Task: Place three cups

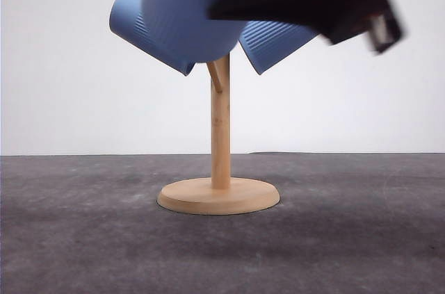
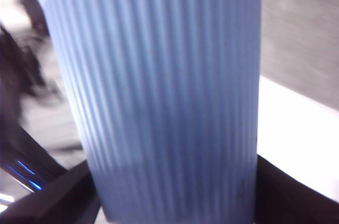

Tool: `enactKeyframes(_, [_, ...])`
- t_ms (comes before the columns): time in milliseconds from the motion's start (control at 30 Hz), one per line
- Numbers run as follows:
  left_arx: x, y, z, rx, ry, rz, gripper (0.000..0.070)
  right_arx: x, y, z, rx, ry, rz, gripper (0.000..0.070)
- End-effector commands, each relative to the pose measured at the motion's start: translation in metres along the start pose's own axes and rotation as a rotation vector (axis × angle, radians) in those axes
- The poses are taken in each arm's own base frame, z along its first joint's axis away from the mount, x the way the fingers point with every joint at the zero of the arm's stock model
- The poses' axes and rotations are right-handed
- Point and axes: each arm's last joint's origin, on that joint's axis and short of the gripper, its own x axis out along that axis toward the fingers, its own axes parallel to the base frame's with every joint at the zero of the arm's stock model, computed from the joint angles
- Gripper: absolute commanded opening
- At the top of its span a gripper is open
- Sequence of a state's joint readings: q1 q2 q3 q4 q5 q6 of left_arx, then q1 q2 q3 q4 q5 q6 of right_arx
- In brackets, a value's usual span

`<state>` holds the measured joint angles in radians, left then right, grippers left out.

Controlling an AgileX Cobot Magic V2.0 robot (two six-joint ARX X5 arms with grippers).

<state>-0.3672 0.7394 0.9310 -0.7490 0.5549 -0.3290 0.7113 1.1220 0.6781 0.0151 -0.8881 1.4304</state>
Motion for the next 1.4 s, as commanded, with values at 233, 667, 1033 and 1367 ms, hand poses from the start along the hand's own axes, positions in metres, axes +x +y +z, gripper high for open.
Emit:
enactKeyframes(233, [-0.009, -0.004, 0.0, 0.016, -0.019, 0.006, 0.0597, 0.014, 0.002, 0.025, 0.197, -0.089, 0.079, 0.0412])
enactKeyframes(667, [-0.009, -0.003, -0.001, 0.05, -0.006, 0.011, 0.0597, 0.019, -0.019, 0.063, 0.239, -0.202, 0.081, 0.0413])
enactKeyframes(1033, [-0.009, -0.003, -0.001, 0.071, -0.004, 0.012, 0.0597, 0.014, -0.029, 0.082, 0.245, -0.292, 0.101, 0.0431])
enactKeyframes(1367, [-0.009, -0.003, -0.001, 0.073, -0.004, 0.014, 0.0596, 0.014, -0.029, 0.084, 0.227, -0.308, 0.103, 0.056])
